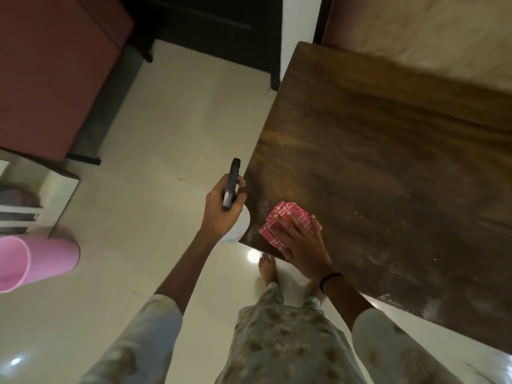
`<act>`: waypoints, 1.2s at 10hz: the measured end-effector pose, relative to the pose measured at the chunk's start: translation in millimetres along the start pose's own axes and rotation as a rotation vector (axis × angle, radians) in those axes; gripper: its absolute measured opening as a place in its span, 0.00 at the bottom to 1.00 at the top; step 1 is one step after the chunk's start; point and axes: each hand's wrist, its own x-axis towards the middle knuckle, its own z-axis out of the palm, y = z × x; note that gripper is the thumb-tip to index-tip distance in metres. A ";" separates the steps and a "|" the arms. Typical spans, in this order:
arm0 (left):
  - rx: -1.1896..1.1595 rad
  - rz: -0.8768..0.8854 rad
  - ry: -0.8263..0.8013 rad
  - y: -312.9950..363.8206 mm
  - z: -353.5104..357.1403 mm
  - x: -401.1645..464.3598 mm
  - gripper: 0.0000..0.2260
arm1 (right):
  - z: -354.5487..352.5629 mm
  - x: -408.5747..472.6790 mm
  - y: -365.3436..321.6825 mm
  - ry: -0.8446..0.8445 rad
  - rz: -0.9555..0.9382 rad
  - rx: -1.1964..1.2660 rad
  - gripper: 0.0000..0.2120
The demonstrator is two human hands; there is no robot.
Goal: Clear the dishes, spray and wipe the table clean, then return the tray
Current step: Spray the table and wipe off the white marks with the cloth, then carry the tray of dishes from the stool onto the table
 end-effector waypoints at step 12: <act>0.341 -0.196 -0.376 201.0 88.4 -103.1 0.06 | -262.0 -115.2 45.8 0.059 0.344 0.292 0.22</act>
